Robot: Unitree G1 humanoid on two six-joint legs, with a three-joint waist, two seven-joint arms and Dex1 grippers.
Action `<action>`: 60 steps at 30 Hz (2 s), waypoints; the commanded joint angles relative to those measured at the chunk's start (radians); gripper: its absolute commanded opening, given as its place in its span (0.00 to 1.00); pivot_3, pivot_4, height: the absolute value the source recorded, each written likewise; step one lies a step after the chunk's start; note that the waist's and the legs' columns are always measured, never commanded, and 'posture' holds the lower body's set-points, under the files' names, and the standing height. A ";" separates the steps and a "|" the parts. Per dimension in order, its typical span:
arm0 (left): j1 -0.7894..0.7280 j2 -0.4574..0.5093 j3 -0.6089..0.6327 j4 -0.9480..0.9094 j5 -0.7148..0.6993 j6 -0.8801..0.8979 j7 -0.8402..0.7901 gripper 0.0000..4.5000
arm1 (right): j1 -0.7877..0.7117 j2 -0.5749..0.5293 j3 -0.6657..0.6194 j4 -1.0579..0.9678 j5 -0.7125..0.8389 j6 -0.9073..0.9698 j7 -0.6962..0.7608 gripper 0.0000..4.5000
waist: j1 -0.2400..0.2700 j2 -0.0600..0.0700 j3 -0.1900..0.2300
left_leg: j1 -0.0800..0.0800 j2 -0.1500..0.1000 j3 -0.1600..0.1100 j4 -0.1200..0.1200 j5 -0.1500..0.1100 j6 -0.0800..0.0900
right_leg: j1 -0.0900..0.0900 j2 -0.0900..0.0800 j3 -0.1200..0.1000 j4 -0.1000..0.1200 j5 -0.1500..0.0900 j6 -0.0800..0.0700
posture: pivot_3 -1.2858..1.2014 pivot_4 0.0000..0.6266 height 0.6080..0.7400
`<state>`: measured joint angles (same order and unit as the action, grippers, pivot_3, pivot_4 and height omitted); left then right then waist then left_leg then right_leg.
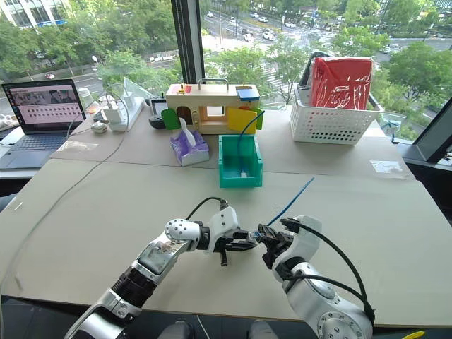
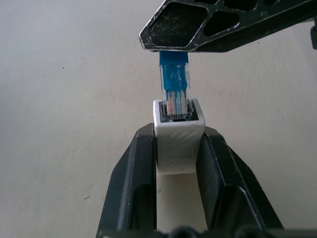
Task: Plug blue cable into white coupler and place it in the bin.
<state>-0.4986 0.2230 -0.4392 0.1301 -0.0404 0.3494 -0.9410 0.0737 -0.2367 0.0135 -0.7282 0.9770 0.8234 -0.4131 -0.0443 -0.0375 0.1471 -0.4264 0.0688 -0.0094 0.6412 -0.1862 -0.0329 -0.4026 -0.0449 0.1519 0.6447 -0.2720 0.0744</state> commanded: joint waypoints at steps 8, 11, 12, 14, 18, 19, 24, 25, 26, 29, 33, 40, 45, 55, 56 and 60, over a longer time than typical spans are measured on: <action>0.000 0.001 -0.057 -0.032 0.027 0.128 0.016 0.14 | 0.054 0.017 0.084 -0.053 -0.074 0.103 -0.035 0.00 | 0.000 -0.003 -0.003 | 0.001 0.000 0.000 -0.001 0.000 0.000 | 0.000 0.000 0.000 0.000 -0.001 0.000 | 0.52 0.24 0.86; -0.004 0.002 -0.064 -0.044 0.026 0.151 0.017 0.14 | 0.082 0.046 0.069 -0.053 -0.080 0.100 -0.036 0.00 | 0.000 -0.005 -0.006 | 0.001 0.000 0.000 -0.001 0.000 0.000 | 0.000 0.000 0.000 0.000 -0.002 0.000 | 0.52 0.24 0.86; -0.004 0.005 -0.068 -0.051 0.027 0.161 0.017 0.14 | 0.085 0.053 0.069 -0.054 -0.084 0.103 -0.035 0.00 | 0.000 -0.004 -0.007 | 0.001 0.000 0.000 -0.001 0.000 0.001 | 0.000 0.000 0.000 0.000 -0.002 0.000 | 0.52 0.24 0.86; -0.003 0.009 -0.074 -0.063 0.028 0.175 0.019 0.14 | 0.084 0.061 0.076 -0.057 -0.092 0.115 -0.035 0.00 | 0.000 -0.004 -0.008 | 0.001 0.000 0.000 -0.002 -0.001 0.001 | 0.001 0.000 -0.001 0.000 -0.002 -0.001 | 0.52 0.24 0.86; 0.006 0.014 -0.079 -0.091 0.023 0.207 0.023 0.14 | 0.075 0.070 0.117 -0.054 -0.114 0.140 -0.032 0.00 | -0.001 -0.005 -0.008 | 0.001 0.000 0.000 -0.002 -0.001 0.001 | 0.000 0.000 -0.001 0.000 -0.003 -0.001 | 0.52 0.24 0.86; 0.008 0.013 -0.080 -0.097 0.022 0.214 0.026 0.14 | 0.074 0.071 0.123 -0.054 -0.117 0.144 -0.029 0.00 | -0.002 -0.005 -0.008 | 0.002 0.000 0.000 -0.002 -0.001 0.001 | 0.000 0.000 -0.001 0.000 -0.003 -0.001 | 0.52 0.24 0.86; 0.019 0.013 -0.087 -0.123 0.020 0.236 0.037 0.14 | 0.073 0.080 0.137 -0.049 -0.132 0.157 -0.016 0.00 | -0.003 -0.006 -0.012 | 0.003 0.000 0.000 -0.006 -0.001 0.001 | 0.000 0.000 -0.001 0.000 -0.004 -0.002 | 0.52 0.24 0.86; 0.021 0.014 -0.088 -0.126 0.020 0.237 0.038 0.14 | 0.068 0.078 0.141 -0.047 -0.135 0.163 -0.012 0.00 | -0.003 -0.006 -0.014 | 0.003 0.000 -0.001 -0.006 -0.001 0.001 | 0.000 0.000 -0.001 0.000 -0.004 -0.003 | 0.52 0.24 0.86; 0.022 0.015 -0.089 -0.127 0.020 0.238 0.038 0.14 | 0.062 0.076 0.144 -0.045 -0.139 0.169 -0.008 0.00 | -0.003 -0.006 -0.015 | 0.004 0.000 -0.001 -0.007 -0.001 0.001 | 0.000 0.000 -0.001 0.000 -0.004 -0.003 | 0.52 0.24 0.86; 0.026 0.017 -0.091 -0.132 0.018 0.240 0.039 0.14 | 0.024 0.077 0.160 -0.019 -0.159 0.195 0.005 0.00 | -0.007 -0.007 -0.017 | 0.005 0.001 -0.001 -0.009 -0.001 0.001 | 0.000 0.000 -0.001 0.000 -0.005 -0.004 | 0.52 0.24 0.86; 0.030 0.015 -0.097 -0.138 0.018 0.243 0.045 0.14 | -0.015 0.085 0.168 0.025 -0.182 0.218 0.031 0.00 | -0.013 -0.009 -0.021 | 0.008 0.001 -0.001 -0.011 -0.001 0.001 | 0.003 0.001 -0.001 0.000 -0.006 -0.005 | 0.52 0.24 0.86; 0.031 0.012 -0.096 -0.142 0.017 0.245 0.056 0.14 | -0.043 0.059 0.171 0.020 -0.229 0.279 0.061 0.00 | -0.022 -0.010 -0.022 | 0.020 0.001 -0.001 -0.013 -0.001 0.000 | 0.014 0.000 -0.001 -0.003 -0.011 -0.012 | 0.52 0.24 0.86; 0.029 0.007 -0.096 -0.139 0.015 0.245 0.058 0.14 | -0.021 0.101 0.152 0.027 -0.226 0.281 0.079 0.00 | -0.022 -0.012 -0.024 | 0.020 0.001 -0.001 -0.014 -0.001 0.000 | 0.014 0.000 -0.001 -0.004 -0.012 -0.012 | 0.52 0.24 0.86; 0.040 0.014 -0.086 -0.157 0.017 0.264 0.073 0.14 | 0.046 0.122 0.115 0.130 -0.273 0.232 0.210 0.00 | -0.024 -0.015 -0.030 | 0.021 0.001 -0.001 -0.016 -0.002 -0.001 | 0.015 0.000 -0.002 -0.004 -0.014 -0.012 | 0.52 0.24 0.86; 0.039 0.017 -0.080 -0.154 0.023 0.258 0.083 0.14 | 0.038 0.123 0.110 0.127 -0.279 0.226 0.217 0.00 | -0.025 -0.016 -0.030 | 0.022 0.001 -0.001 -0.016 -0.002 -0.001 | 0.015 0.000 -0.002 -0.004 -0.014 -0.013 | 0.52 0.24 0.86; 0.030 0.009 -0.044 -0.137 0.007 0.262 0.103 0.14 | 0.009 0.135 0.073 0.109 -0.288 0.217 0.234 0.00 | -0.026 -0.015 -0.030 | 0.022 0.002 -0.001 -0.016 -0.002 -0.001 | 0.015 0.000 -0.001 -0.004 -0.015 -0.013 | 0.52 0.24 0.86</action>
<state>-0.4722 0.2484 -0.4727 -0.0218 -0.0295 0.5985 -0.8512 0.0591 -0.1055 0.0530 -0.7120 0.6804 0.9842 -0.1964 -0.0705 -0.0528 0.1170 -0.4042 0.0702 -0.0106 0.6253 -0.1885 -0.0337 -0.3881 -0.0445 0.1506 0.6404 -0.2866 0.0615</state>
